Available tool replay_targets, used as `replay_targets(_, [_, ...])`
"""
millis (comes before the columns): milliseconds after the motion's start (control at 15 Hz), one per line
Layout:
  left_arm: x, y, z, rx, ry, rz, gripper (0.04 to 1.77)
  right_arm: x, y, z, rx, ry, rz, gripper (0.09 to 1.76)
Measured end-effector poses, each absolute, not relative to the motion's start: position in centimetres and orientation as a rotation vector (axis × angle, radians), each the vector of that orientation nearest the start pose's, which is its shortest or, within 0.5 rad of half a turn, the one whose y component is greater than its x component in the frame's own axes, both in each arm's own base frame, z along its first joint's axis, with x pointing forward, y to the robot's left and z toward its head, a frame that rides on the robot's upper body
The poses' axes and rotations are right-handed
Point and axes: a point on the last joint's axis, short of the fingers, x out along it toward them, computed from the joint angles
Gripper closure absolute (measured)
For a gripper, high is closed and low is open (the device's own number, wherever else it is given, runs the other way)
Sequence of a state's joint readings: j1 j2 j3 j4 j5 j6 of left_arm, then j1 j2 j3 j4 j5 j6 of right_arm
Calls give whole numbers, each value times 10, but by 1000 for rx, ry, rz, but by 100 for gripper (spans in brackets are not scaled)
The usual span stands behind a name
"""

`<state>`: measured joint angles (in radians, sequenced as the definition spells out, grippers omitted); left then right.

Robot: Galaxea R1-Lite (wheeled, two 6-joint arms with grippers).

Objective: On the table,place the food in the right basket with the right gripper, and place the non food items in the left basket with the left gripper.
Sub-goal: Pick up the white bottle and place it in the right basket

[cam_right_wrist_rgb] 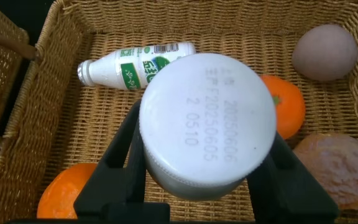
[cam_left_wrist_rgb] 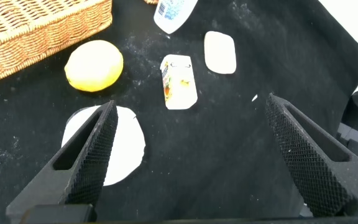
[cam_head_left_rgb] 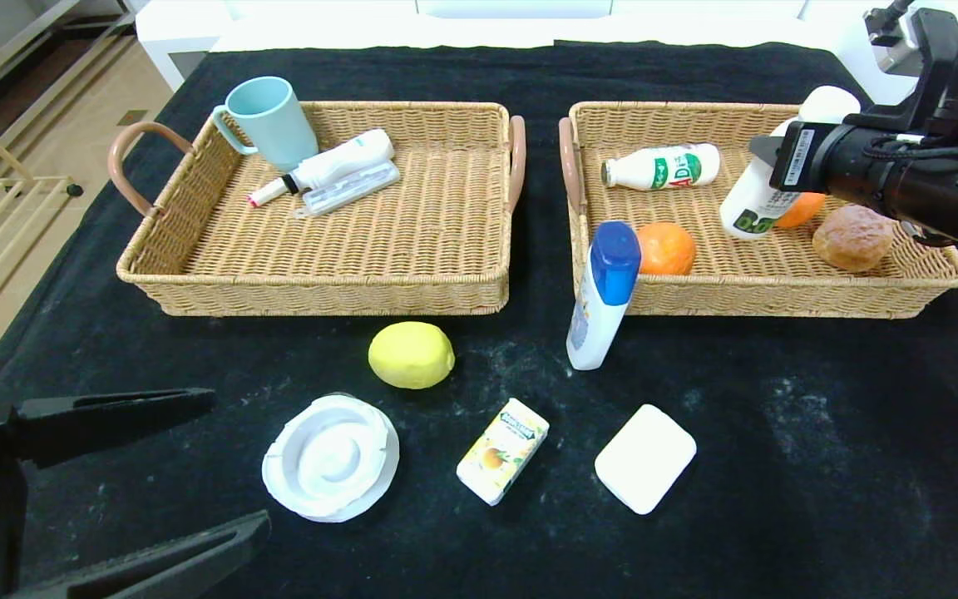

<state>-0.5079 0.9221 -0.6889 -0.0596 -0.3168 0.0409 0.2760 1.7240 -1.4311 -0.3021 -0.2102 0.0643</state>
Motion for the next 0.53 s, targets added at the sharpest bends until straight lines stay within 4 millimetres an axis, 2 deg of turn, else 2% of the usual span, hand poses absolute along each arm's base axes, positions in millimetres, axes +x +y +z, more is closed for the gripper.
replay_targets(467, [89,-58,254,64,159,-827,9,331,89,312,65,9,65,90])
replay_targets(533, [89,-58,254,67,158,-827,9,331,89,312,64,9,65,84])
